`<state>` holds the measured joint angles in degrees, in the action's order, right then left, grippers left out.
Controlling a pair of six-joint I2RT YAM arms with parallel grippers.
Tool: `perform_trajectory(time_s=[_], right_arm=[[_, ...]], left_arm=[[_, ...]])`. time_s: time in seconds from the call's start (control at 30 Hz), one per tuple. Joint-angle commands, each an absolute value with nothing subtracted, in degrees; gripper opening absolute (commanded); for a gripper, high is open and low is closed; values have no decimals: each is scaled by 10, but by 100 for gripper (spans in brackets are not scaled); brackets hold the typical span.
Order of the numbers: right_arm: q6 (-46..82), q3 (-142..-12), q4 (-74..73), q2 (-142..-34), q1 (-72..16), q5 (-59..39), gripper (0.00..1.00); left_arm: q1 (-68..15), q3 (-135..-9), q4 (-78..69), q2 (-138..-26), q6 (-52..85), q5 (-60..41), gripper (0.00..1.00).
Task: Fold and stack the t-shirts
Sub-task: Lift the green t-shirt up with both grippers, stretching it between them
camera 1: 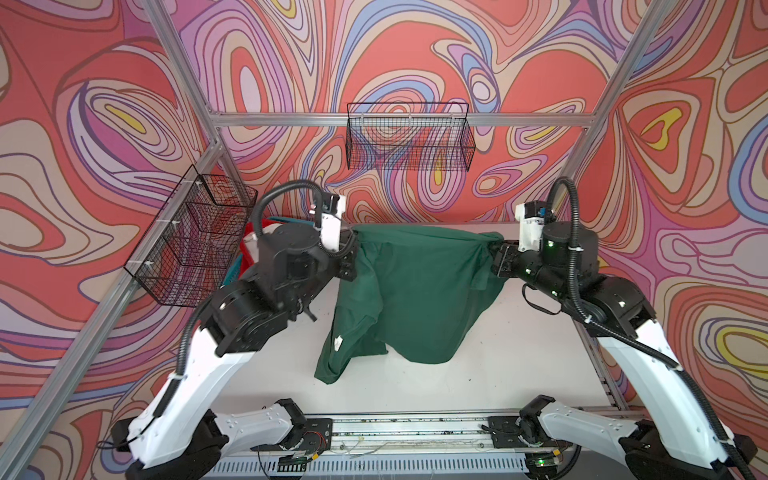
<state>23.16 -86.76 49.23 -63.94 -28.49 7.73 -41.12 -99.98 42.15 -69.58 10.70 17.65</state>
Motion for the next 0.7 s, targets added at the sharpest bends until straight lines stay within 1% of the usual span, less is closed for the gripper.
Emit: perform_trajectory(time_s=[0.0,0.17,0.27,0.4,0.5,0.6,0.67], right_arm=[[245,-828,451,-658,-282,90,0],[232,-789,405,-728,-267,95,0],[230,-771,349,-776,-232,63,0],[212,-797,307,-863,-188,72,0],[198,-842,296,-925,-167,51,0],[187,-883,309,-952,-166,53,0],[181,-894,322,-944,-166,42,0]], left_arm=[[-351,-987,358,-746,105,119,0],[-287,-954,307,-842,102,58,0],[-251,-933,254,-896,103,34,0],[-226,-974,234,-979,68,15,0],[-218,-1036,260,-1034,52,18,0],[-219,-1072,304,-1046,53,14,0],[-219,-1049,310,-1015,63,4,0]])
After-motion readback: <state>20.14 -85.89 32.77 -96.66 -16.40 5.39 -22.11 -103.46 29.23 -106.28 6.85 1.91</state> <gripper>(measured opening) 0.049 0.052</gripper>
